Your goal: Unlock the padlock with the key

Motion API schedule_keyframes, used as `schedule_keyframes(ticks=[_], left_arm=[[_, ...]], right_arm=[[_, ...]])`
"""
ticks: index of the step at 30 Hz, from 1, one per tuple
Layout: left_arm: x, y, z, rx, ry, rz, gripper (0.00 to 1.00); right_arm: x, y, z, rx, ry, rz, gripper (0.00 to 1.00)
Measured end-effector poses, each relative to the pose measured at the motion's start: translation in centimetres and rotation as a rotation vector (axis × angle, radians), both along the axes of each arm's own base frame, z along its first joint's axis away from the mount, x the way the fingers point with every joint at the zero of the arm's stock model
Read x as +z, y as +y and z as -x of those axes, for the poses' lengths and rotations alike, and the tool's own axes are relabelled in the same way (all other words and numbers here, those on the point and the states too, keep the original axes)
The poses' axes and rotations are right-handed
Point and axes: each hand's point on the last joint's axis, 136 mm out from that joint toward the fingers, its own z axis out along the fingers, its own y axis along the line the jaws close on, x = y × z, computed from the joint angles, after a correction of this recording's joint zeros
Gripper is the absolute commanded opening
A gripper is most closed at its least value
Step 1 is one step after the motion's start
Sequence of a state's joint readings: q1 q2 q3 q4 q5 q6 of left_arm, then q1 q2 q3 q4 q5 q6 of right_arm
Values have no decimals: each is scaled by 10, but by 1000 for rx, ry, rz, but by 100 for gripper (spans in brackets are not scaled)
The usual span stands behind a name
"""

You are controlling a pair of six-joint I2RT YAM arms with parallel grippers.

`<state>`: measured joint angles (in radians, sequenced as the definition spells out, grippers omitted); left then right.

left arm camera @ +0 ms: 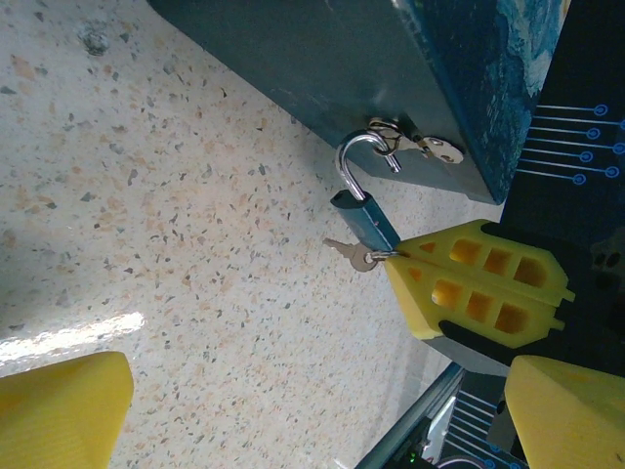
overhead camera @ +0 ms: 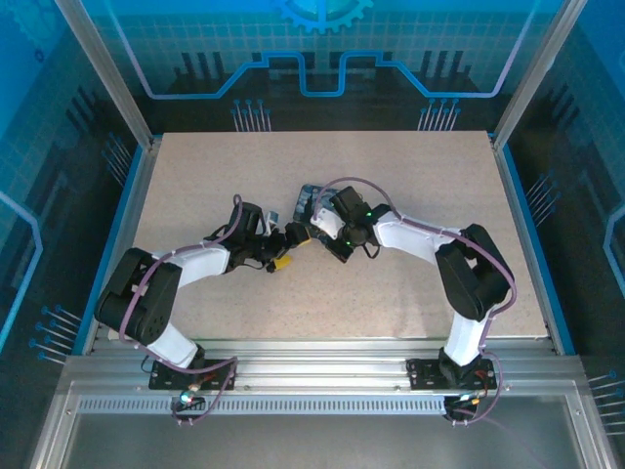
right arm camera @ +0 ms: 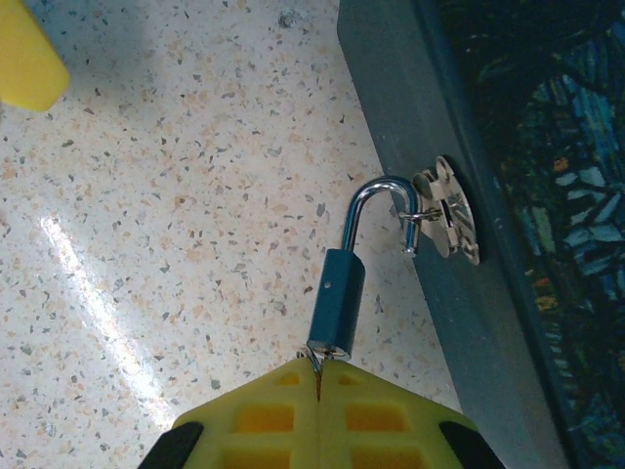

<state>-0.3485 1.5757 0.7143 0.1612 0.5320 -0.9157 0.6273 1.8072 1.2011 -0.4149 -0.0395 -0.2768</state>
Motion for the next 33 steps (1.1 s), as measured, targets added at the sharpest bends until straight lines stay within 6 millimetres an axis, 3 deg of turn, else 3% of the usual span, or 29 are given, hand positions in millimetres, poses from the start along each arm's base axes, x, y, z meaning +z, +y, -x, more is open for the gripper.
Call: schedule_keyframes(ticks=[8,20,33], left_arm=[[1,0,0,1,-2,1,99],[0,1,1,1,3,-2,99],[-3,3,2,6,20,-9,99]], right_arm=[[0,3,0,4,10,-27,0],[3,25,2,9,9,-141,0],[-10,20,2,3,-17,-152,0]])
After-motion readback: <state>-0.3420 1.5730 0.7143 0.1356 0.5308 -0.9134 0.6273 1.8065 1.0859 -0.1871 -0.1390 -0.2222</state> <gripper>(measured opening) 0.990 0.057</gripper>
